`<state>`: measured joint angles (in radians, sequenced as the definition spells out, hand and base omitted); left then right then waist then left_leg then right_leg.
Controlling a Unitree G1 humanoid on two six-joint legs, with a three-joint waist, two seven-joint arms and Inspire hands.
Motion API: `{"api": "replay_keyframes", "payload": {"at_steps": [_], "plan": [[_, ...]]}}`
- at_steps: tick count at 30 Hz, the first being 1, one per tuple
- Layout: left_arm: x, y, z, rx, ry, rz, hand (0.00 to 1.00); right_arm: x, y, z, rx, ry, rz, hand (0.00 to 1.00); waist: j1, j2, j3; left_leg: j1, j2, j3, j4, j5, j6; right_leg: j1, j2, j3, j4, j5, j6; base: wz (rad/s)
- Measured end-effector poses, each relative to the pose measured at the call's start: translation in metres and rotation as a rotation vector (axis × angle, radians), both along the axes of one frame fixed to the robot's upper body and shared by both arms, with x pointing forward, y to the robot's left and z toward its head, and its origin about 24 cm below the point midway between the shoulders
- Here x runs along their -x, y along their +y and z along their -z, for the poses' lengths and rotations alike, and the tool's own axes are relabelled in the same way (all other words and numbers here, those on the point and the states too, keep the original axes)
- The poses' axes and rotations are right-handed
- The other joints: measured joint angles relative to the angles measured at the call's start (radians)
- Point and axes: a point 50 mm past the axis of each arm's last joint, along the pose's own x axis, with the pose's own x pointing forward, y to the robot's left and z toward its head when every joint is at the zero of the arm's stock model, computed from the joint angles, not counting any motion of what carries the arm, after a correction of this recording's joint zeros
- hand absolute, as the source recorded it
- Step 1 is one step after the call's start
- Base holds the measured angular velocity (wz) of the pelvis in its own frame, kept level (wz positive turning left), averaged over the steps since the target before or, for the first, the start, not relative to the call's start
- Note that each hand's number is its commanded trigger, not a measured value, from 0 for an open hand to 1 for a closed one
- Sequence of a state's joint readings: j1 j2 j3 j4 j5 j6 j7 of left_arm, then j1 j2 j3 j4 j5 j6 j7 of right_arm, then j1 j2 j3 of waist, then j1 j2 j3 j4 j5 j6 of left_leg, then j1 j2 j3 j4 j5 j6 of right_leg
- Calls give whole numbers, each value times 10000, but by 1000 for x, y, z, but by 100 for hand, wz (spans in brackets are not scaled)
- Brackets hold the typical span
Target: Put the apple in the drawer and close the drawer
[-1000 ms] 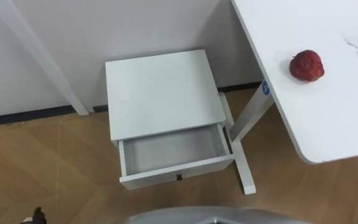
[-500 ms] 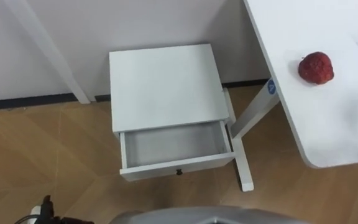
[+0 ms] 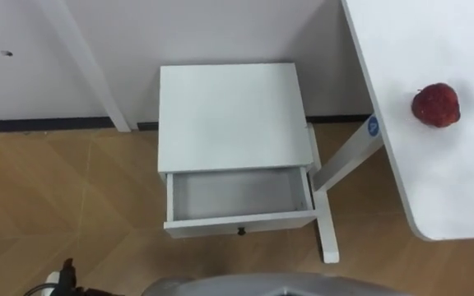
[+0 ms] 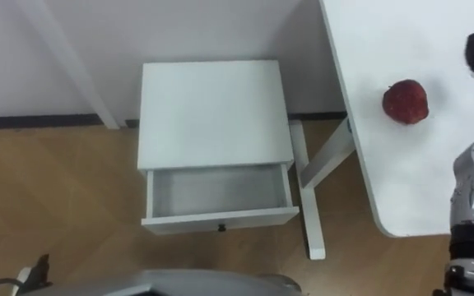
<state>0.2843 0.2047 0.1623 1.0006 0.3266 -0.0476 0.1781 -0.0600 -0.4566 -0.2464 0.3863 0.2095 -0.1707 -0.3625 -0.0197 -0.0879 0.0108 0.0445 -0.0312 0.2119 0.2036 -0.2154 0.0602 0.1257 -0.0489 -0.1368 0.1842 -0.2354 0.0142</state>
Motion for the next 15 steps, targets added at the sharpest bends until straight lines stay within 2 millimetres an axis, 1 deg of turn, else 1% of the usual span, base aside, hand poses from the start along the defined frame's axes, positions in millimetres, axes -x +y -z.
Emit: {"api": "replay_keyframes", "payload": {"at_steps": [4,9,15], "plan": [[1,-3,2,161,195,258,0,-5,11,7,122,727,-1110,0,42,21,-17,0,-6,-88,11,1,-1,38,0,-66,-1,0,0,6],[2,-5,2,286,420,575,0,-8,18,11,149,1039,-1838,0,18,-12,-46,20,-4,-219,25,8,-12,109,6,-184,-8,0,-1,7],[4,-3,2,337,585,824,0,-8,18,12,398,1217,-1907,0,21,-15,-52,18,-16,-242,50,8,-12,188,-9,-276,-126,15,-18,1]]}}
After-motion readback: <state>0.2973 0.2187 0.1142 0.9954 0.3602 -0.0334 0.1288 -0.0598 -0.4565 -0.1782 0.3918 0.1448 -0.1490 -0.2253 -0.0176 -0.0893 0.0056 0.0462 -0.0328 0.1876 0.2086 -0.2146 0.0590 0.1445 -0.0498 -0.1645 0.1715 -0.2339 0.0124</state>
